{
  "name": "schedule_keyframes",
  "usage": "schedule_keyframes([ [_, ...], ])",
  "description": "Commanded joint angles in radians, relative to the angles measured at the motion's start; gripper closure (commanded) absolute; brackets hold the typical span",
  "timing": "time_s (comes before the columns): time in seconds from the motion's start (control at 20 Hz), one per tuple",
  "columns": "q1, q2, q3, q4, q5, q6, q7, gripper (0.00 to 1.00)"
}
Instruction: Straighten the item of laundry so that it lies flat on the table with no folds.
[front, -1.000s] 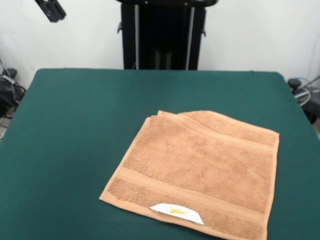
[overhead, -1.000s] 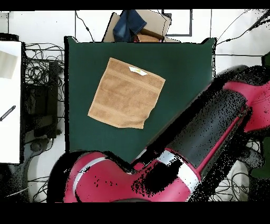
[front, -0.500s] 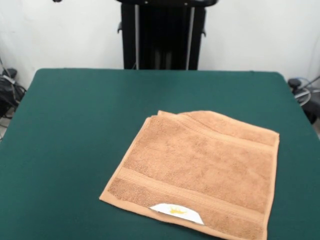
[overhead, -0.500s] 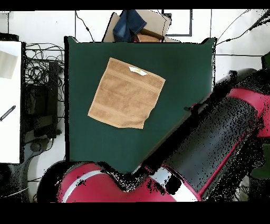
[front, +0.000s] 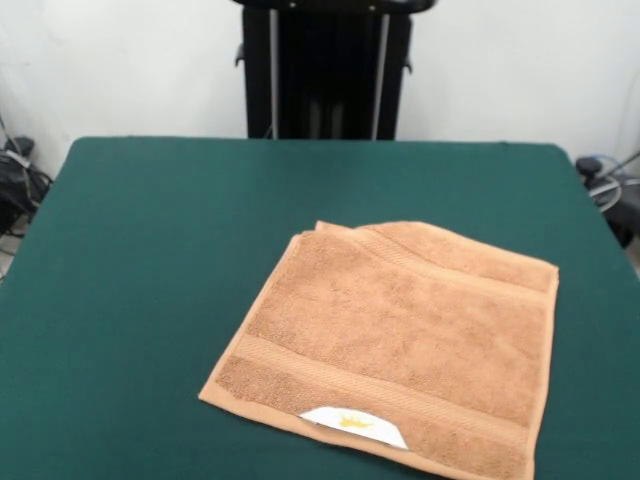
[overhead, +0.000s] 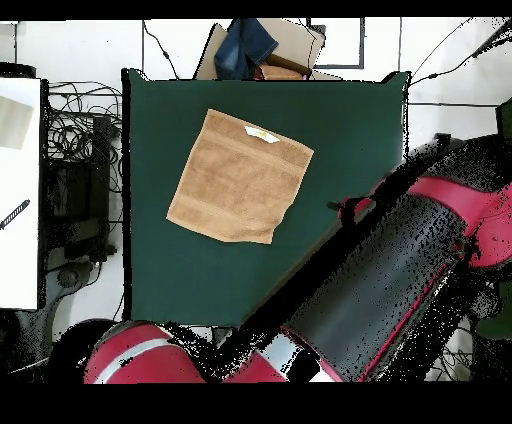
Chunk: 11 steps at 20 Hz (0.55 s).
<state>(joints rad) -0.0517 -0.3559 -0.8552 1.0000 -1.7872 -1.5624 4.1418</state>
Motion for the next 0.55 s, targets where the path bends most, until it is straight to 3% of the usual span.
schedule_keyframes([
  [0.05,0.04,0.019,0.149,0.142,0.073,-0.012,0.058,1.0],
  [0.55,0.094,0.049,0.171,0.216,0.109,0.101,-0.074,1.0],
])
